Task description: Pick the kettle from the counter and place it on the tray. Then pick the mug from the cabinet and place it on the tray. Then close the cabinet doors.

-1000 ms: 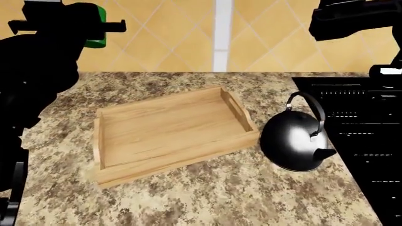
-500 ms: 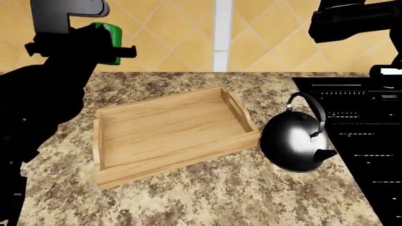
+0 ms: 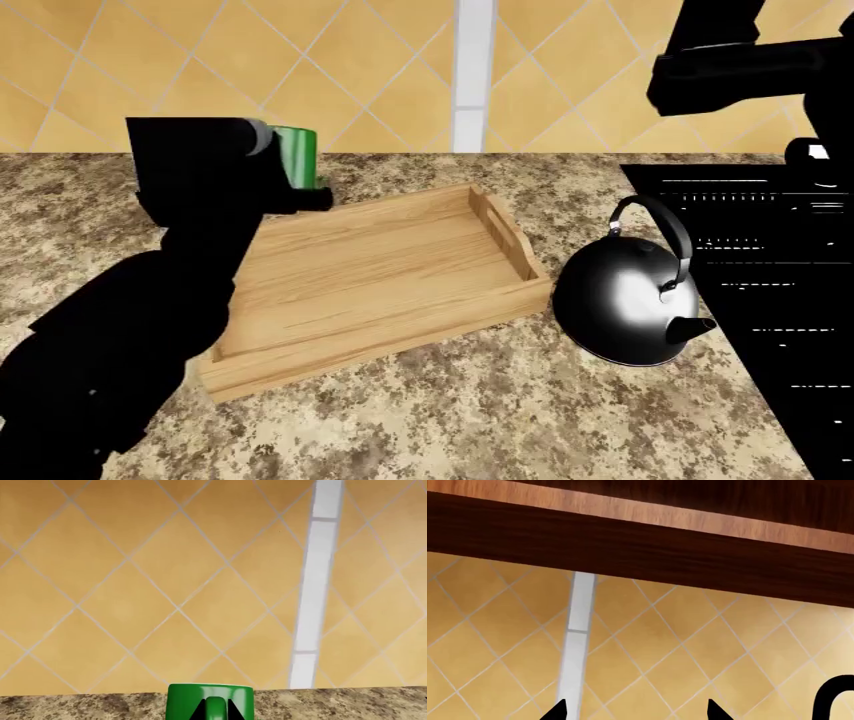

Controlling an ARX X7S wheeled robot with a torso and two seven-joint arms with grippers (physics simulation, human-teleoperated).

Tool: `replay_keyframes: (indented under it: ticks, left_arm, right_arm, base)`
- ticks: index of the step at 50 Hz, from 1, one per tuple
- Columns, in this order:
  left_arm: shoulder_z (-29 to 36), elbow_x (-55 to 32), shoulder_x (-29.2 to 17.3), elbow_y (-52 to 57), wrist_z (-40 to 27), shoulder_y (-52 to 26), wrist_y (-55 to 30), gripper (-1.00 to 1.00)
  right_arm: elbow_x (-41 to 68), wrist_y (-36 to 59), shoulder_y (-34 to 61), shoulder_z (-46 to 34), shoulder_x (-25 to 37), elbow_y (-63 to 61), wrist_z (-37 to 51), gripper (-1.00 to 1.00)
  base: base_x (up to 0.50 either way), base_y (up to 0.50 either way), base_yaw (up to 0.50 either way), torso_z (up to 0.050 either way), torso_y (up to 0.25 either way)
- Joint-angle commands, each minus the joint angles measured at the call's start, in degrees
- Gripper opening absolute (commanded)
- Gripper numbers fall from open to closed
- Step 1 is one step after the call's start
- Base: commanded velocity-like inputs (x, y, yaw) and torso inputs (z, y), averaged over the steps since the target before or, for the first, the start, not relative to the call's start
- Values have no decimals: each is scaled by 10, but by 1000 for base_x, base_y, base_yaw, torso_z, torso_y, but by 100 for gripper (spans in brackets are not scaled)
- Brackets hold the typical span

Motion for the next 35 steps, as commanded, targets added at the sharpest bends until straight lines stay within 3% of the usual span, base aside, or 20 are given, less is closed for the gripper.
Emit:
replay_keyframes:
  ticks: [1, 25, 35]
  left_arm:
    - [-6, 31, 11, 15, 19, 87, 96, -100]
    - [6, 46, 7, -7, 37, 122, 120, -100]
    - [-9, -28, -40, 90, 5, 61, 14, -100]
  right_arm:
    - [-11, -12, -22, 4, 3, -5, -7, 100]
    - [-27, -20, -35, -1, -2, -1, -15, 100]
    - [-33, -20, -33, -6, -6, 3, -18, 100]
  base:
    - [0, 0, 0, 0, 0]
    - [0, 0, 0, 0, 0]
    - [0, 0, 0, 0, 0]
